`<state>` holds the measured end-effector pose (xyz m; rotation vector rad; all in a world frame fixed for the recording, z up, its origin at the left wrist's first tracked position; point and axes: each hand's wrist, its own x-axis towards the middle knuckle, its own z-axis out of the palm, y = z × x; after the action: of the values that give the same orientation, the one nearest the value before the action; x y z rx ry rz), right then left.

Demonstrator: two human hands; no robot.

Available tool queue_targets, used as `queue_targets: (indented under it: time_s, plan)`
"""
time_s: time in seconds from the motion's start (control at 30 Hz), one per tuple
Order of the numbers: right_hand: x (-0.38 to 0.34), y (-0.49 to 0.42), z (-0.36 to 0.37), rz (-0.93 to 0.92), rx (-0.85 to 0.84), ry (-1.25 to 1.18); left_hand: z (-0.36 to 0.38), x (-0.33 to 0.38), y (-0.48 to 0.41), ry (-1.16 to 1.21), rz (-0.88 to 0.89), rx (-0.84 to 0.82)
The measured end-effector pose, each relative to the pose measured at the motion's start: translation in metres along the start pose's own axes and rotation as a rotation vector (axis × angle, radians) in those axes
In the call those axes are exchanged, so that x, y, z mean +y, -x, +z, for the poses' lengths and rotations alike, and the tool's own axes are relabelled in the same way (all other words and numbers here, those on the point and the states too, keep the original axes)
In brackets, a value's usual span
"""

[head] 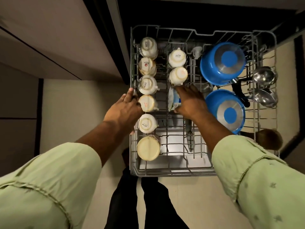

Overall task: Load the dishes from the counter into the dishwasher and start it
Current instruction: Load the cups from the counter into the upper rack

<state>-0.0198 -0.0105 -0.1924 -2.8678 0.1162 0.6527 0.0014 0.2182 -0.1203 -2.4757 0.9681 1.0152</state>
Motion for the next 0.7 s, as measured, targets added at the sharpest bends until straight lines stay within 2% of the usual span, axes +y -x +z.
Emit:
queue_targets:
  time_s: [0.13, 0.33, 0.7]
  plan:
    - [0.011, -0.013, 0.003, 0.049, -0.148, -0.007, 0.001, 0.0, -0.002, 0.005, -0.006, -0.004]
    - [0.022, -0.017, 0.01, 0.087, -0.201, -0.031, 0.003, -0.002, -0.003, 0.004, 0.001, -0.001]
    - [0.012, 0.007, 0.022, 0.15, 0.031, -0.079, 0.004, -0.001, -0.006, 0.023, -0.013, -0.005]
